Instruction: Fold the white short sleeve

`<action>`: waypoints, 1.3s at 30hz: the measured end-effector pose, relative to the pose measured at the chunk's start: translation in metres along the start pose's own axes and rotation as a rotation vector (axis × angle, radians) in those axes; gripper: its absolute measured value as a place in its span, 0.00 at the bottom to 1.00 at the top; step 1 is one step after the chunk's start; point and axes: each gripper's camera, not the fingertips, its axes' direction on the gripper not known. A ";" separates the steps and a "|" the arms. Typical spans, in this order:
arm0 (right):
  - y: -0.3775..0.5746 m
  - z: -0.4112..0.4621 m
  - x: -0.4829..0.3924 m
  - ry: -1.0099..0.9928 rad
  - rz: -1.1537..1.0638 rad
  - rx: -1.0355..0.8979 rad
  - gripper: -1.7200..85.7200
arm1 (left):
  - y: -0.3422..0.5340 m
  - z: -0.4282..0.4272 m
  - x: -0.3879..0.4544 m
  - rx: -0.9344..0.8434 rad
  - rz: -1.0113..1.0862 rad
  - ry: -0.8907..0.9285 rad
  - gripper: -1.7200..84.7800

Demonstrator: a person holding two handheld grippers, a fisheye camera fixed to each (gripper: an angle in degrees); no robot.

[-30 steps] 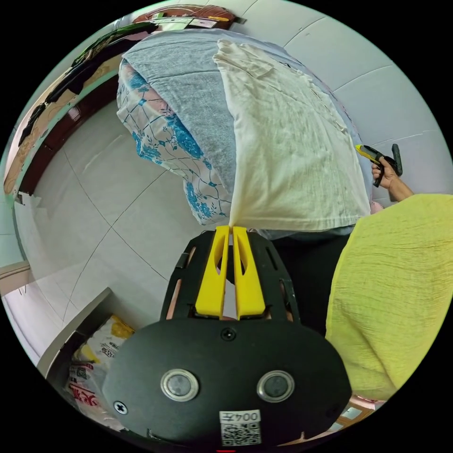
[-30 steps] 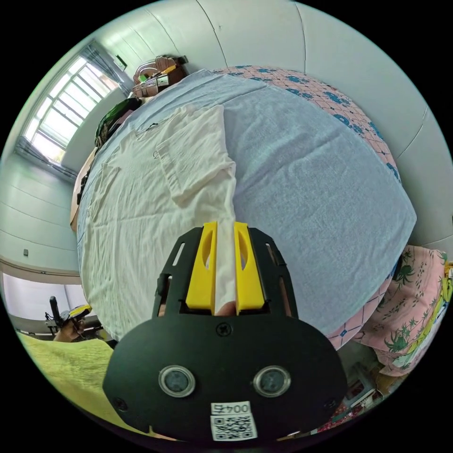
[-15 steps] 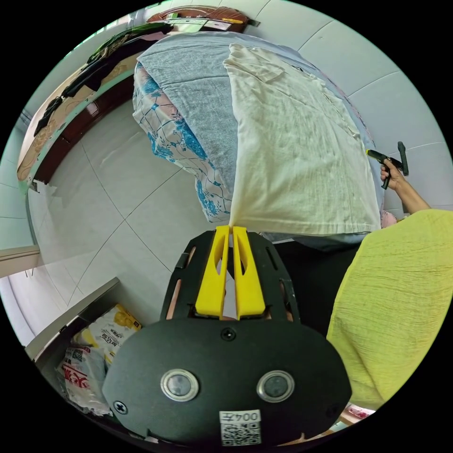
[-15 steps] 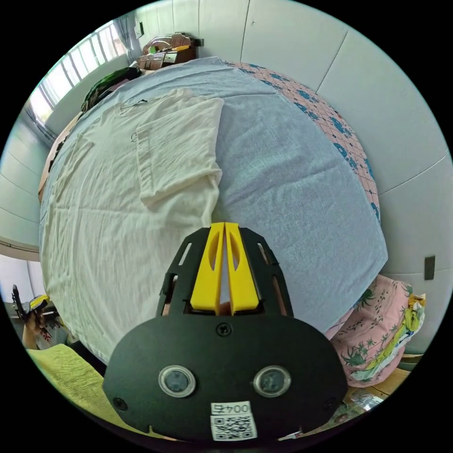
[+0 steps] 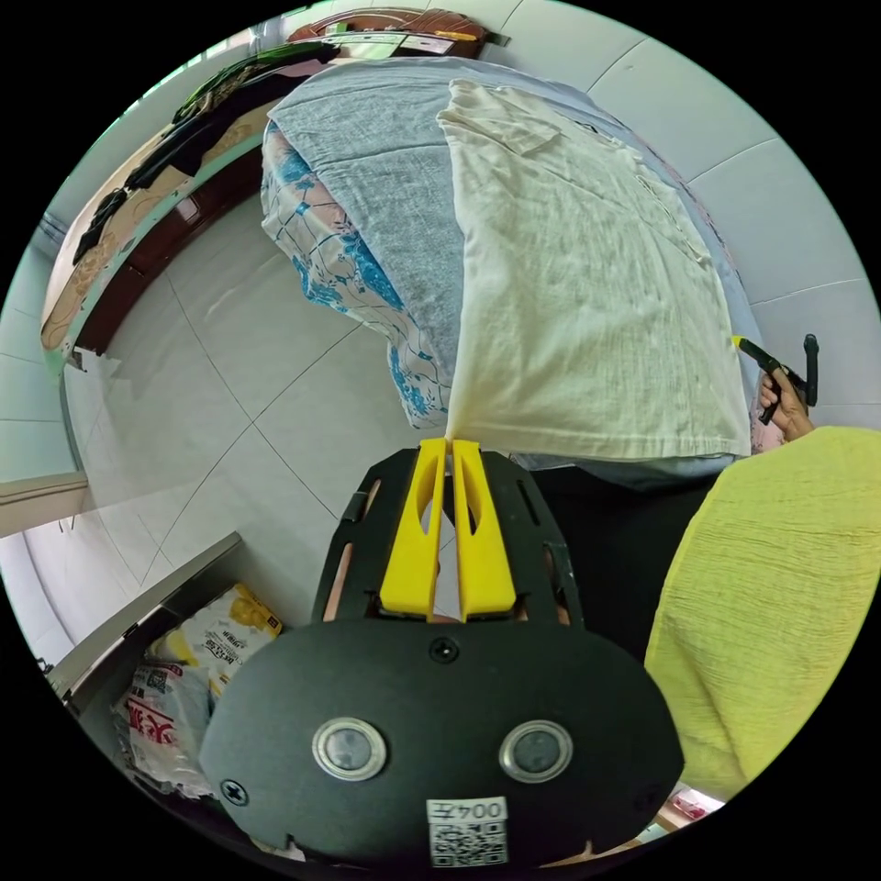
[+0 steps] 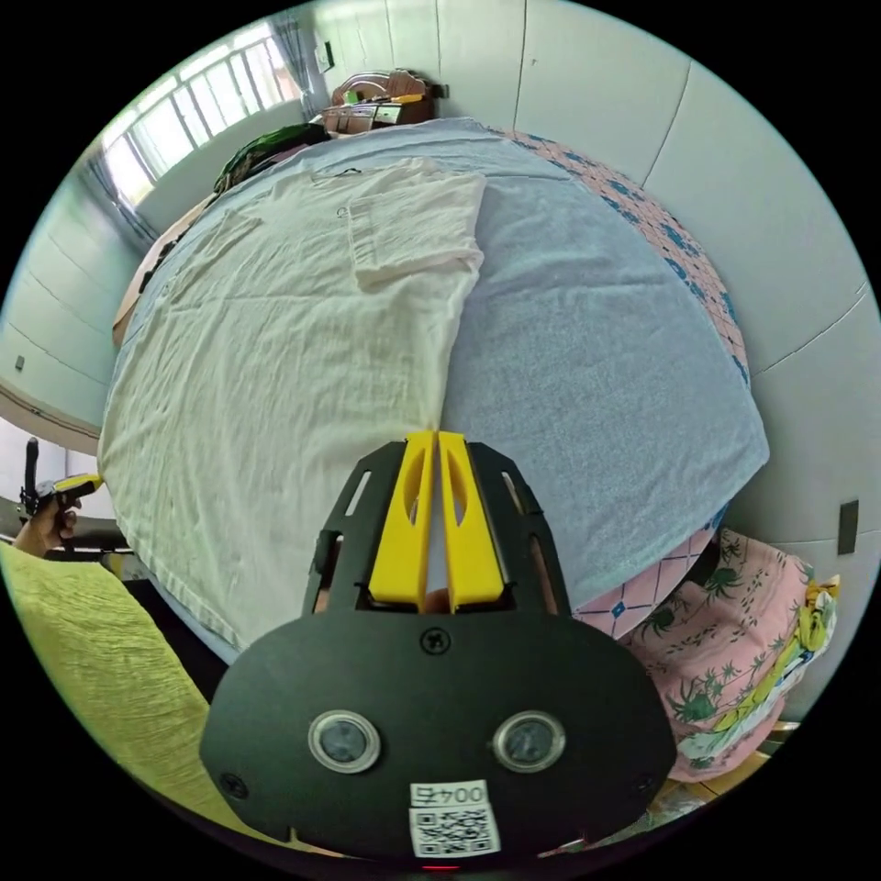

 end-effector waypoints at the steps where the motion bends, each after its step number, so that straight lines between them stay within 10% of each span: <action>1: 0.003 0.002 0.004 0.028 0.016 -0.024 0.02 | 0.001 0.000 0.001 0.002 -0.003 -0.004 0.03; 19: 0.121 -0.012 -0.041 -0.195 -0.144 -0.198 0.07 | 0.031 0.007 0.015 0.029 0.042 0.018 0.05; 39: 0.219 -0.032 -0.145 -0.456 0.252 0.001 0.08 | 0.101 0.028 -0.004 0.107 0.291 0.370 0.13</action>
